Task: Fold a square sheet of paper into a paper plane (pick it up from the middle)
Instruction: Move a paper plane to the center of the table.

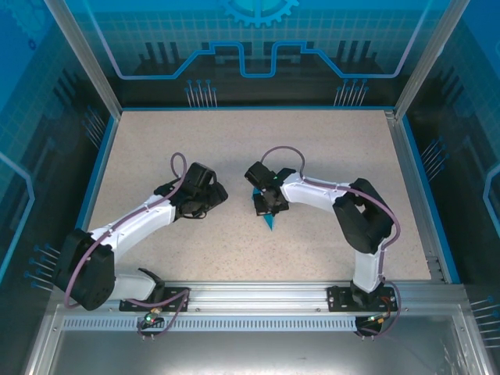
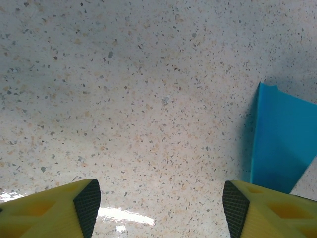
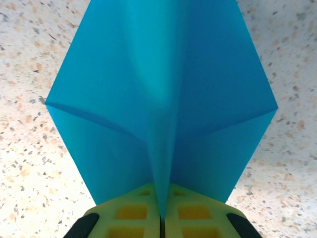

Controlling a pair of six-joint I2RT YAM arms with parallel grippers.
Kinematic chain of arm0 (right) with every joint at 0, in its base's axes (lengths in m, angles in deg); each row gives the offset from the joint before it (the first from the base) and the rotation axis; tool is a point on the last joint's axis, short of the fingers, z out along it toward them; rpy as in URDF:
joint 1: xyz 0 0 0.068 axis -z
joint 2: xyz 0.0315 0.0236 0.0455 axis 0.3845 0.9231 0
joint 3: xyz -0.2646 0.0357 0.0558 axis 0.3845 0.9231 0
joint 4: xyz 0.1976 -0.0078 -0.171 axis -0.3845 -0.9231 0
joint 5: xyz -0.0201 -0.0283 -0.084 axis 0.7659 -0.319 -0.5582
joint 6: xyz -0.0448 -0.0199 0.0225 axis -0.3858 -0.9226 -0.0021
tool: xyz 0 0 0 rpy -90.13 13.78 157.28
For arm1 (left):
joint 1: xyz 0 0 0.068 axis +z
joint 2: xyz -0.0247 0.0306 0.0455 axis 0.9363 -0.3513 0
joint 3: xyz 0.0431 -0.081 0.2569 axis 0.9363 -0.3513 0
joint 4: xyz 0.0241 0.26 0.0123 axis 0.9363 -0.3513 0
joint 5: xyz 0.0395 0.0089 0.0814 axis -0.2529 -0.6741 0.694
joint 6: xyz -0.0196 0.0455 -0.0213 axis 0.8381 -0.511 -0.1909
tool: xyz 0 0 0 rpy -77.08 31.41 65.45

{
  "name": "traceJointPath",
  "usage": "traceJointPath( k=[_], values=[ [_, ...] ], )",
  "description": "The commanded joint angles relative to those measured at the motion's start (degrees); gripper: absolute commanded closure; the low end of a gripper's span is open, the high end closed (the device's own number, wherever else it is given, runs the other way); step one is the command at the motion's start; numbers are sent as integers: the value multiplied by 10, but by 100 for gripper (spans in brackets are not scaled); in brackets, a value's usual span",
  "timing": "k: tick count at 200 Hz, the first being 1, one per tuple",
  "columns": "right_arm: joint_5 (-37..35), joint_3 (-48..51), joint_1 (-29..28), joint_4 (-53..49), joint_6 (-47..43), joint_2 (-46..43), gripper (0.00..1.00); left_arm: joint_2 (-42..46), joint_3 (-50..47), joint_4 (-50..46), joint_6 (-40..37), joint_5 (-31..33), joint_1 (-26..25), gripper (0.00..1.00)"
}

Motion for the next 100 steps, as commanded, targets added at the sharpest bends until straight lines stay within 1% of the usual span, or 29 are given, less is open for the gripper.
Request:
traceJointPath(
  k=[1, 25, 67, 100],
  values=[
    [9, -17, -7, -11, 23, 12, 92, 4, -7, 0, -1, -3, 6, 30],
    [6, -18, -6, -15, 36, 24, 90, 1, -6, 1, -2, -6, 6, 30],
    [14, -19, -6, -13, 45, 37, 89, -18, 5, 1, -6, -19, 7, 30],
    [0, -15, -6, -19, 47, 16, 87, -23, 9, 0, -7, -22, 6, 30]
  ],
)
